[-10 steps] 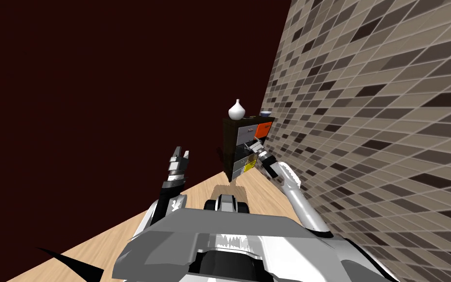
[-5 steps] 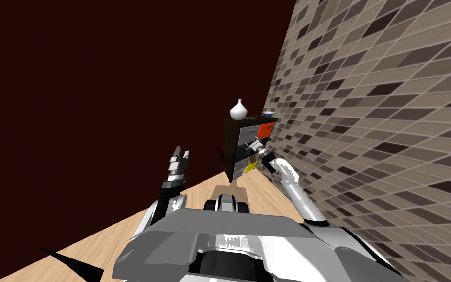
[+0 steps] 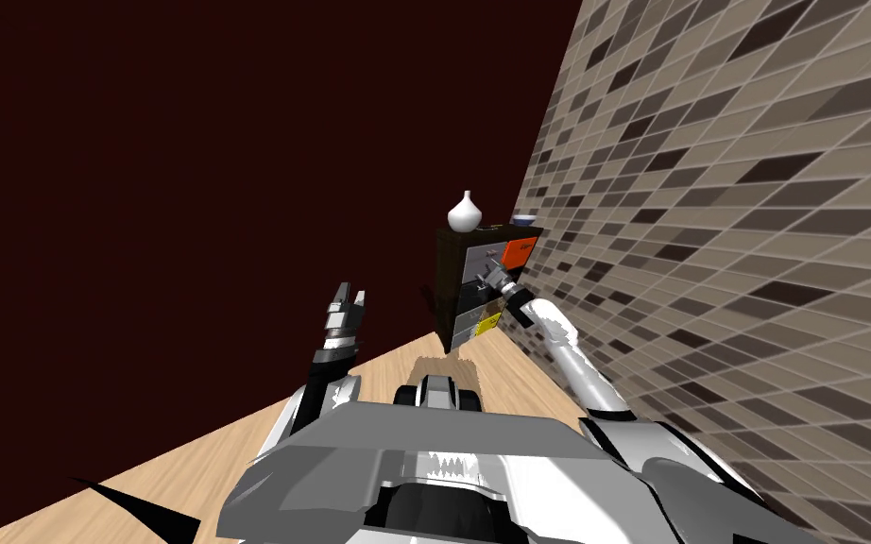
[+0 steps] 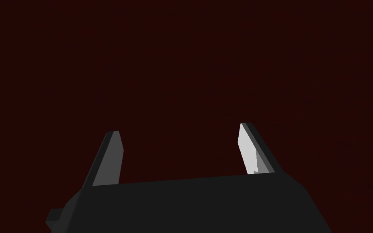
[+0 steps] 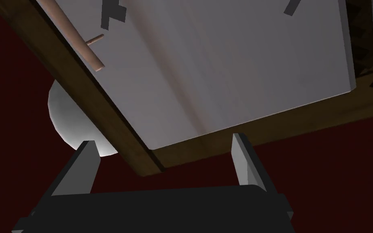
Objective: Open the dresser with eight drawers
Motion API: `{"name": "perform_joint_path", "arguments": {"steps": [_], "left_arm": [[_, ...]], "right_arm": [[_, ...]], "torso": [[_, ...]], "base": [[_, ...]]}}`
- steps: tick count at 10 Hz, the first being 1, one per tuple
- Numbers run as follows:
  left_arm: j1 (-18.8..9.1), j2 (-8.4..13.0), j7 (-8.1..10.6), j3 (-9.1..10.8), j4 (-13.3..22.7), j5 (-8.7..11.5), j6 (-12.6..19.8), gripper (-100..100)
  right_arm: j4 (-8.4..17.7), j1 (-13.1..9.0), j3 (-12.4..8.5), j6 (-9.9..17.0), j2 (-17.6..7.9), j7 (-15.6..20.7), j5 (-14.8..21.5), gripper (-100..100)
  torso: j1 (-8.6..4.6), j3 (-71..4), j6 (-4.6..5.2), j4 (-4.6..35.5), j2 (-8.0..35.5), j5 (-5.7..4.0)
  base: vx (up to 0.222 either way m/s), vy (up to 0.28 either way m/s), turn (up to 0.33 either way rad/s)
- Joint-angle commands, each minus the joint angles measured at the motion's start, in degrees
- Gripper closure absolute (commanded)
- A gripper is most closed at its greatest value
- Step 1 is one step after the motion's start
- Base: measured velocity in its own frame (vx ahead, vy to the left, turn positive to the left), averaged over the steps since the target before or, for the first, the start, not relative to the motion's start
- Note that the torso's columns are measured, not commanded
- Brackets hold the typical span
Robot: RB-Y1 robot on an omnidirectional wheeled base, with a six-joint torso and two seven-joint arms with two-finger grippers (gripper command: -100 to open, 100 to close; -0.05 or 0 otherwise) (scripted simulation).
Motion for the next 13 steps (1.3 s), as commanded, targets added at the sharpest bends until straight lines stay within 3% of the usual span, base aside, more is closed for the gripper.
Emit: {"name": "perform_joint_path", "arguments": {"steps": [1,3,8,11,12,13], "left_arm": [[0.0,0.0,0.0,0.0,0.0,0.0,0.0,0],[0.0,0.0,0.0,0.0,0.0,0.0,0.0,0],[0.0,0.0,0.0,0.0,0.0,0.0,0.0,0],[0.0,0.0,0.0,0.0,0.0,0.0,0.0,0],[0.01,0.0,0.0,0.0,0.0,0.0,0.0,0],[0.01,0.0,0.0,0.0,0.0,0.0,0.0,0]], "right_arm": [[2.44,-2.38,0.13,0.46,-1.39,1.87,3.82,-100],[4.68,-4.63,0.28,1.03,-3.29,3.87,7.57,-100],[7.65,-7.71,0.49,1.81,-6.69,6.64,13.32,-100],[8.53,-9.09,0.38,1.32,-8.61,5.05,13.76,-100],[8.38,-8.54,0.24,1.51,-7.62,6.44,13.26,-100],[8.48,-8.61,0.15,1.33,-7.67,6.61,13.15,100]], "torso": [[0.0,-0.01,-0.01,0.0,-0.02,0.0],[0.01,0.0,0.0,0.0,0.0,0.0],[0.0,-0.01,0.01,0.0,-0.01,0.0],[0.02,0.01,0.0,0.0,0.01,0.0],[0.16,-0.11,-0.01,-0.04,-0.19,0.04],[0.05,-0.07,-0.01,-0.04,-0.08,0.02]], "base": [[0.015,-0.008,0.026],[0.016,-0.007,0.052],[0.013,-0.007,0.044],[0.031,0.012,0.013],[0.049,0.029,0.0],[0.007,0.005,0.001]]}}
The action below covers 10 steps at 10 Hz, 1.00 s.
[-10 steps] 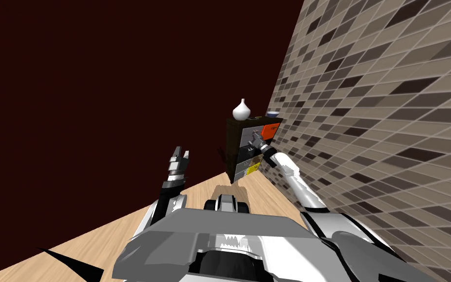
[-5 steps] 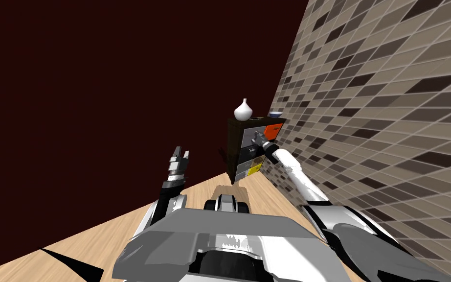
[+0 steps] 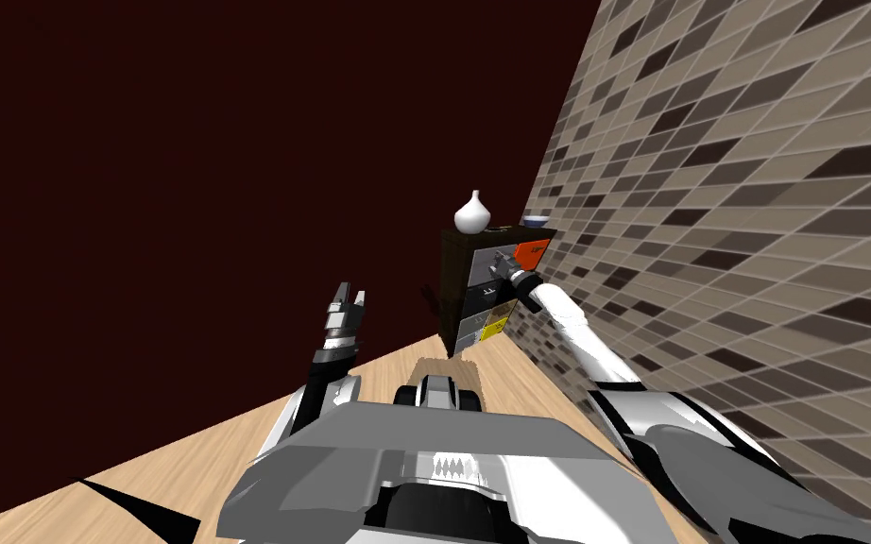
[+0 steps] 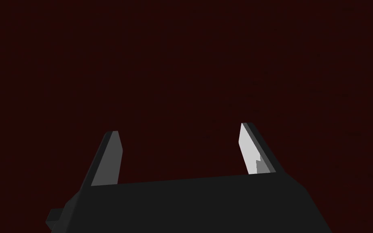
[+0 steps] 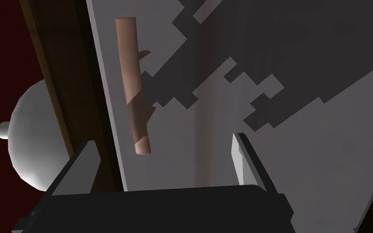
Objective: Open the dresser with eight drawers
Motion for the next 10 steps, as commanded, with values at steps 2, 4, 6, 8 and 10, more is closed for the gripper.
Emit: {"name": "perform_joint_path", "arguments": {"steps": [2,4,6,8,10], "left_arm": [[-0.02,0.01,0.0,0.0,0.0,0.0,0.0,0],[-0.03,0.01,0.0,0.01,0.01,0.0,0.01,0],[-0.01,0.0,0.0,0.0,0.01,0.0,0.01,0],[-0.02,0.01,0.0,0.0,0.01,0.0,0.01,0],[-0.01,0.0,0.0,0.0,0.01,0.0,0.01,0]], "right_arm": [[-0.6,0.0,-0.04,-0.47,-0.29,-0.26,-0.27,100],[-1.07,0.0,-0.09,-0.87,-0.53,-0.46,-0.49,100],[-1.4,0.33,0.17,-1.08,-0.46,-0.55,-0.53,100],[-1.59,0.64,0.31,-1.33,-0.43,-0.57,-0.66,100],[-0.56,-2.04,-0.76,-3.31,-3.49,-2.5,-1.57,-100]], "torso": [[-0.44,0.16,0.05,-0.31,0.22,-0.3],[-0.46,0.09,0.12,-0.2,0.1,-0.28],[0.06,-0.27,-0.01,-0.11,-0.46,0.0],[-0.28,-0.06,0.06,-0.23,-0.11,-0.19],[0.05,-0.19,0.03,-0.18,-0.35,-0.06]], "base": [[-0.121,-0.087,-0.055],[-0.195,-0.082,-0.049],[-0.094,-0.046,-0.035],[-0.163,-0.089,-0.038],[-0.036,0.048,-0.046]]}}
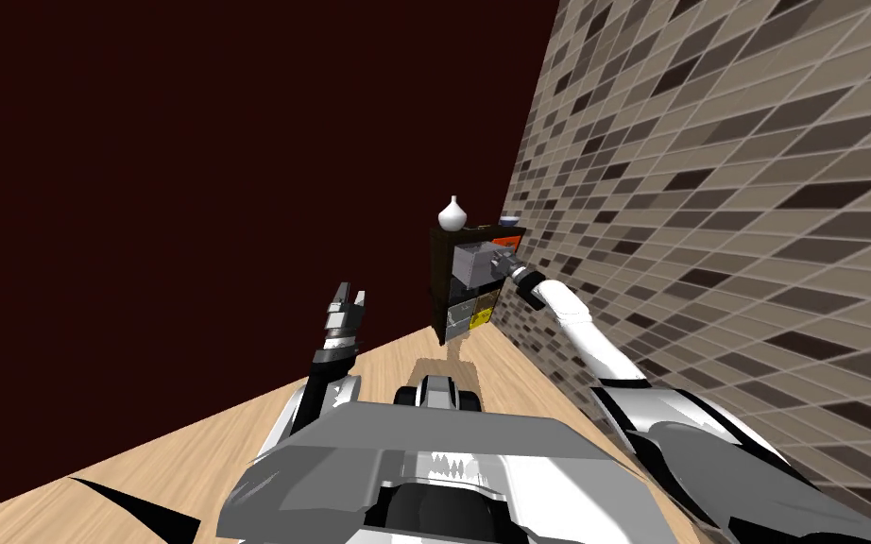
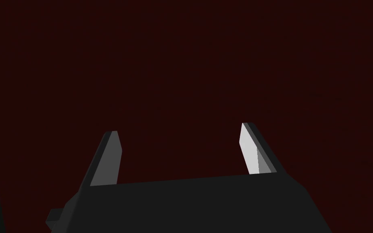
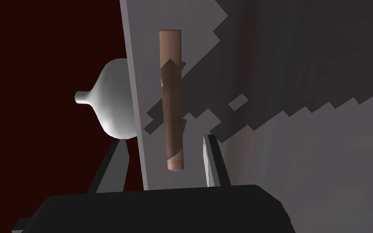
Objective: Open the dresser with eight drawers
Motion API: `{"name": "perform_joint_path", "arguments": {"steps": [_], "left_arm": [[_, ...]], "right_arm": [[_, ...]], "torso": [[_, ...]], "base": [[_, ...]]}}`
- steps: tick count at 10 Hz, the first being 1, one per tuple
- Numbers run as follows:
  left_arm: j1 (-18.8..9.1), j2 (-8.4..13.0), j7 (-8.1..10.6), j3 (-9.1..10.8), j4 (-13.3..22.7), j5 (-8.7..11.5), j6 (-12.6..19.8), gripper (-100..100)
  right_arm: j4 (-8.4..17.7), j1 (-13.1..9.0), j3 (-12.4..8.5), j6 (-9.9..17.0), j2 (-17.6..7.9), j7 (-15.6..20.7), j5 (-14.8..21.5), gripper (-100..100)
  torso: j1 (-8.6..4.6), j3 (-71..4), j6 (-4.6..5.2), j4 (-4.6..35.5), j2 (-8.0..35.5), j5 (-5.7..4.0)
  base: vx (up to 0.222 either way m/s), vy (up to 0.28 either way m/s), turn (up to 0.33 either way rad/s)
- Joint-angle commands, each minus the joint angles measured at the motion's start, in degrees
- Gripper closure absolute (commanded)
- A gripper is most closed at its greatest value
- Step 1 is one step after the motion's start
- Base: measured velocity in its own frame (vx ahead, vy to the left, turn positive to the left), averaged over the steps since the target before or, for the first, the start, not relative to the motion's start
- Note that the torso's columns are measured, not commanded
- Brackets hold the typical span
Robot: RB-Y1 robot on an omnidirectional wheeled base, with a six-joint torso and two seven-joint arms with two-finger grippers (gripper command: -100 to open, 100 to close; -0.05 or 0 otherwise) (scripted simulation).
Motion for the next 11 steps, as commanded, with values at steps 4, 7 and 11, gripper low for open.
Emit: {"name": "perform_joint_path", "arguments": {"steps": [4,7,11], "left_arm": [[0.01,-0.01,0.0,-0.01,-0.01,0.0,-0.01,0],[0.0,0.0,0.0,0.0,-0.01,0.0,0.0,0],[0.0,0.0,0.0,0.0,-0.01,0.0,0.0,0]], "right_arm": [[2.15,-4.23,-1.72,-4.73,-6.44,-4.6,-1.78,-100],[1.27,-3.57,-1.08,-3.83,-6.46,-5.82,-0.78,0],[1.32,-3.5,-1.0,-3.89,-6.42,-5.82,-0.77,0]], "torso": [[-0.09,0.21,-0.07,0.21,0.36,0.05],[-0.24,0.37,-0.01,0.3,0.6,0.0],[-0.07,0.27,-0.01,0.24,0.46,0.06]], "base": [[0.022,0.092,-0.022],[0.004,0.014,-0.001],[0.0,0.0,0.0]]}}
